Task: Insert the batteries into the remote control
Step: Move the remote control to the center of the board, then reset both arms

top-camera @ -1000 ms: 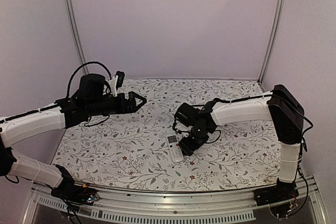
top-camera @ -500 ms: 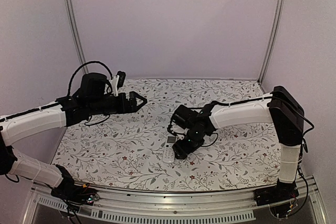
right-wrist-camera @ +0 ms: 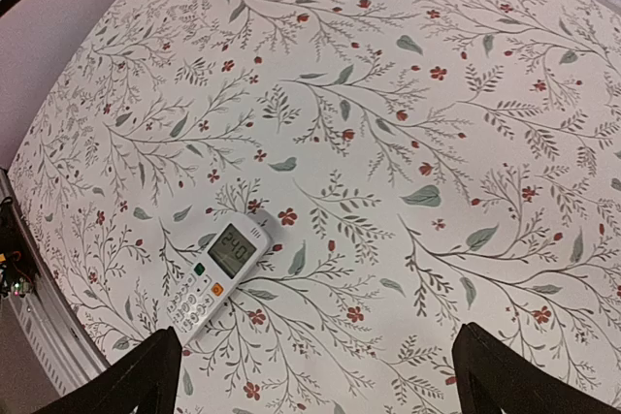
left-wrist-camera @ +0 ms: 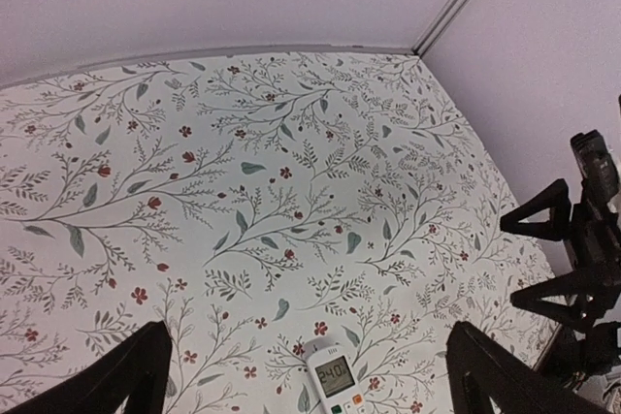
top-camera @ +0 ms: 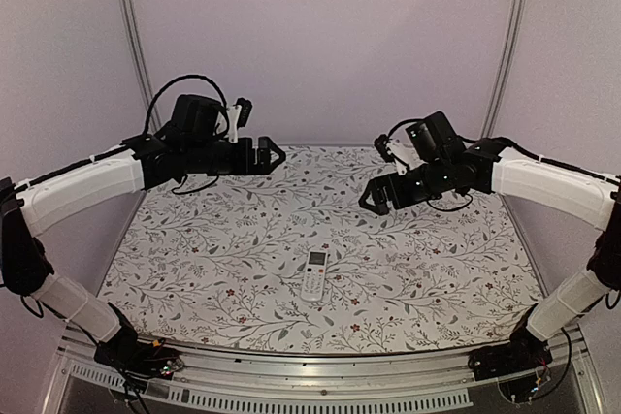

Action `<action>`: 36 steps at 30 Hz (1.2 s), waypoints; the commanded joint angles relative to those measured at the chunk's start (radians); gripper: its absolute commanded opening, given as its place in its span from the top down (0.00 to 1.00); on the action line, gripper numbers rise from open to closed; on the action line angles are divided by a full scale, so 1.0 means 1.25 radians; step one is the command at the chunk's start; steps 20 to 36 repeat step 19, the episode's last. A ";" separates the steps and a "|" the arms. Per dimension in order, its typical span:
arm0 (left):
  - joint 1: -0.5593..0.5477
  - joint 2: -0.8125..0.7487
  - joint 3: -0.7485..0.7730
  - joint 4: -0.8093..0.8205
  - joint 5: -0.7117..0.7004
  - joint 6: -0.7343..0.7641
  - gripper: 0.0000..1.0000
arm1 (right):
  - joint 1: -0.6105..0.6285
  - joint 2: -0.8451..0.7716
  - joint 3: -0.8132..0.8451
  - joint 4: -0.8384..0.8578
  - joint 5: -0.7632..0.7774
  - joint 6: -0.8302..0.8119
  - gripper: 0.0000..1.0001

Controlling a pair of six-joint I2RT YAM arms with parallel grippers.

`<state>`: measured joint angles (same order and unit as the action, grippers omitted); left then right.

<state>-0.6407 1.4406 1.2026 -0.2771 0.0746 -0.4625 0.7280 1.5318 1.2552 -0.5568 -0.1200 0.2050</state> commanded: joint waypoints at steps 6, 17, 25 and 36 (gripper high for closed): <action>0.035 0.050 -0.029 -0.048 -0.057 0.021 0.00 | -0.184 -0.139 -0.204 0.189 -0.076 0.031 0.01; 0.039 0.032 -0.204 0.047 -0.097 -0.029 0.00 | -0.188 -0.155 -0.409 0.384 -0.134 0.119 0.01; 0.039 0.025 -0.210 0.059 -0.090 -0.025 0.01 | -0.187 -0.156 -0.406 0.385 -0.137 0.119 0.01; 0.039 0.025 -0.210 0.059 -0.090 -0.025 0.01 | -0.187 -0.156 -0.406 0.385 -0.137 0.119 0.01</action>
